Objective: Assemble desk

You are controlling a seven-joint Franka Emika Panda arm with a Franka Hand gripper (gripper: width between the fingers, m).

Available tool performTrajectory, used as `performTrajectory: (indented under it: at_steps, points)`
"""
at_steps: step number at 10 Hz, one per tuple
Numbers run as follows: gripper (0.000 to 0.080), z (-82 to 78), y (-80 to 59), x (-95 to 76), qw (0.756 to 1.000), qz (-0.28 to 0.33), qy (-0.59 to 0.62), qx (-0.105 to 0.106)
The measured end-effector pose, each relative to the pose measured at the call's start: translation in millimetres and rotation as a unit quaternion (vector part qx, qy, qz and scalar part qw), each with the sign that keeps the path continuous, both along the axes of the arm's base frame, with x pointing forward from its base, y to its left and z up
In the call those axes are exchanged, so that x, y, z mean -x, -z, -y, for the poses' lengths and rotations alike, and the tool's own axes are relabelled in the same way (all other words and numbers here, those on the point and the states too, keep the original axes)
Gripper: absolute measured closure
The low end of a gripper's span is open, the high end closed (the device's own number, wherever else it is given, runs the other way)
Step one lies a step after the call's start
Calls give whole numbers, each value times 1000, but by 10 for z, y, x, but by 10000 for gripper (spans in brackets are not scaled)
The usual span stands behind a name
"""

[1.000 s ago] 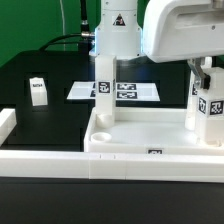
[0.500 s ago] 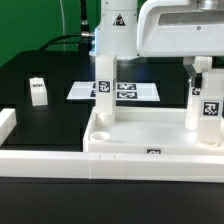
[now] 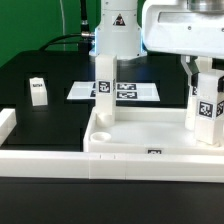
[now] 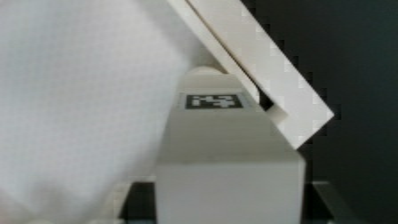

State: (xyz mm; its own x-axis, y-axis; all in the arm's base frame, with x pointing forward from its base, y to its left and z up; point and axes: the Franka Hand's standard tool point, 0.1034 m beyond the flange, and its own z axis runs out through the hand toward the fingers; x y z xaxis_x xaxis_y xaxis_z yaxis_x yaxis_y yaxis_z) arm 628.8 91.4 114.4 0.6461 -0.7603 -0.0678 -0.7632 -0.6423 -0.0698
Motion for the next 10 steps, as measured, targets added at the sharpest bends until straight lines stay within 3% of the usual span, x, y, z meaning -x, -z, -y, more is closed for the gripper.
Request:
performTrajectory:
  at_steps: [4, 6, 8, 10]
  points:
    - [509, -2, -1, -1, 992, -12, 123, -2]
    - [500, -2, -2, 7, 995, -13, 100, -2]
    - [189, -18, -46, 21, 997, -26, 75, -4]
    - [162, -55, -47, 28, 999, -16, -34, 1]
